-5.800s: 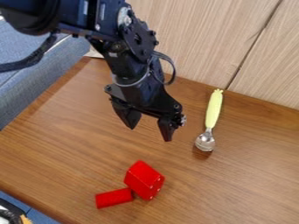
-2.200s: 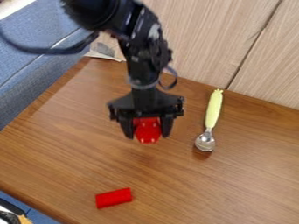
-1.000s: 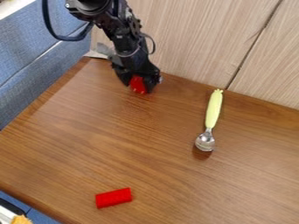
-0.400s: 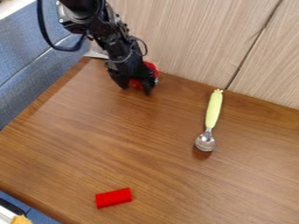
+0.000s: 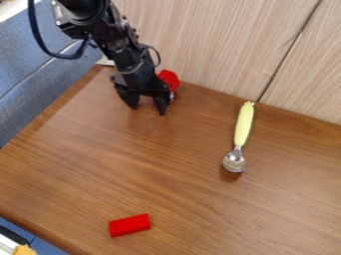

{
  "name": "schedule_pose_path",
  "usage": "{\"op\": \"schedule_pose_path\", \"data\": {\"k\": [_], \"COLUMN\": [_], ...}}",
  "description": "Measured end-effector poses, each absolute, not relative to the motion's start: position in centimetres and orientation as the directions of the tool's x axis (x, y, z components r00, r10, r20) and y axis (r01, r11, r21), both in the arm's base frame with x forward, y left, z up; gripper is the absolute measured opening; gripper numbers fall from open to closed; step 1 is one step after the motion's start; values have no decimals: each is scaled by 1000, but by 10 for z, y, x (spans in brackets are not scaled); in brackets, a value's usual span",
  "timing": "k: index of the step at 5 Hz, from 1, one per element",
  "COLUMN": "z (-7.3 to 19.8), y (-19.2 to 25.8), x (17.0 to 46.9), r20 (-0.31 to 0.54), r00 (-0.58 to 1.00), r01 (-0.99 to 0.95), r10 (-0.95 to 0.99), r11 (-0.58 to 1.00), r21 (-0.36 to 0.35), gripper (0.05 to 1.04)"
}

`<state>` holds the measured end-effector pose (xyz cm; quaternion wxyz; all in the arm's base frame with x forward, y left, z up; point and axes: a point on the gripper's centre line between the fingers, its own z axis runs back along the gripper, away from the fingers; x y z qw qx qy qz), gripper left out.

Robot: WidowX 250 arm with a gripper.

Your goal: Take the red object with white dots and put it on the upper left side of the table

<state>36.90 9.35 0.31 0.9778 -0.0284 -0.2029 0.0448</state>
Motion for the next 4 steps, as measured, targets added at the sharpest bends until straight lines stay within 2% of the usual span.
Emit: {"op": "schedule_pose_path", "data": {"k": [2, 3, 4], "z": [62, 84, 84], "y": [91, 84, 84], "x": [359, 347, 346], "r20": [444, 440, 440], "r00": [896, 898, 898], "r01": [-4, 49, 55], "r10": [29, -21, -28], "r11": [998, 997, 997], "r21": [-56, -52, -50], "gripper": [1001, 1001, 1001]}}
